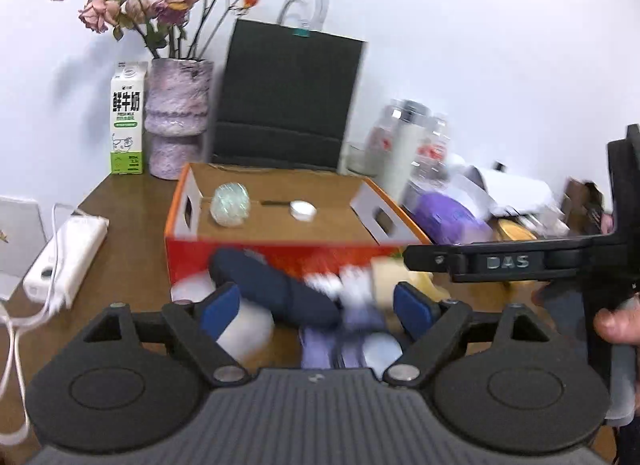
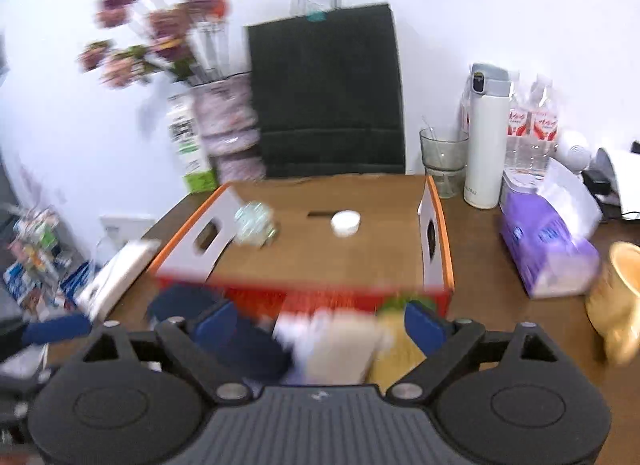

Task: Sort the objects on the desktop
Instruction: 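Withdraw both tools from the box back over the table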

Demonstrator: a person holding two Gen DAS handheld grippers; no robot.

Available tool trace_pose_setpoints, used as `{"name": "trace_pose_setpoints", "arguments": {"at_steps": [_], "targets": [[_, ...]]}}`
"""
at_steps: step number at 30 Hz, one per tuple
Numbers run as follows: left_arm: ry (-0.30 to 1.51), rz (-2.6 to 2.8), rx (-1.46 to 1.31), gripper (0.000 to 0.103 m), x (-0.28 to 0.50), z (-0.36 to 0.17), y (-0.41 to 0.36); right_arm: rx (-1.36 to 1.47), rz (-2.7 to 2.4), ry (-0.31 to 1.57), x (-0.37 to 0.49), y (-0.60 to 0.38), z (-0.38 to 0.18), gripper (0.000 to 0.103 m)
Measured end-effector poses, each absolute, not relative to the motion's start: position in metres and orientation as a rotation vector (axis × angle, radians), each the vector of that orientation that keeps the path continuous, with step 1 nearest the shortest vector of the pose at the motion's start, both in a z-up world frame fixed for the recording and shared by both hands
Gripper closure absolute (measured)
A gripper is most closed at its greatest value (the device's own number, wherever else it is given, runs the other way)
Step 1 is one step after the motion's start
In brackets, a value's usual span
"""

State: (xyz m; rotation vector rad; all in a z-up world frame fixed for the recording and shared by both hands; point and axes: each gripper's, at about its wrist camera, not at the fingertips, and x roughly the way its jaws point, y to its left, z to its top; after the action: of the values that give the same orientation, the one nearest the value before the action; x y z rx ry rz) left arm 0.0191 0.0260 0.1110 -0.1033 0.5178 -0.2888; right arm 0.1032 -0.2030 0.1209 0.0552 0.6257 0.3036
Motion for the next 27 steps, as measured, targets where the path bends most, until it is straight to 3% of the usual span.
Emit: {"name": "trace_pose_setpoints", "arguments": {"at_steps": [1, 10, 16, 21, 27], "targets": [[0.507, -0.292, -0.078, 0.014, 0.004, 0.101, 0.025, 0.057, 0.291, 0.608, 0.085, -0.207, 0.117, 0.002], [0.565, -0.136, 0.026, 0.015, -0.044, 0.044, 0.035, -0.042, 0.259, 0.557, -0.028, -0.209, 0.050, 0.002], [0.538, -0.088, 0.005, 0.015, -0.063, 0.036, 0.038, 0.041, 0.286, 0.521, -0.058, -0.210, 0.037, 0.002], [0.505, -0.085, 0.036, 0.015, -0.069, 0.034, 0.035, 0.066, 0.116, 0.279, -0.092, -0.216, 0.041, 0.000], [0.529, -0.100, 0.029, 0.015, -0.066, 0.031, 0.035, 0.090, 0.218, 0.316, -0.092, -0.218, 0.037, 0.000]]}}
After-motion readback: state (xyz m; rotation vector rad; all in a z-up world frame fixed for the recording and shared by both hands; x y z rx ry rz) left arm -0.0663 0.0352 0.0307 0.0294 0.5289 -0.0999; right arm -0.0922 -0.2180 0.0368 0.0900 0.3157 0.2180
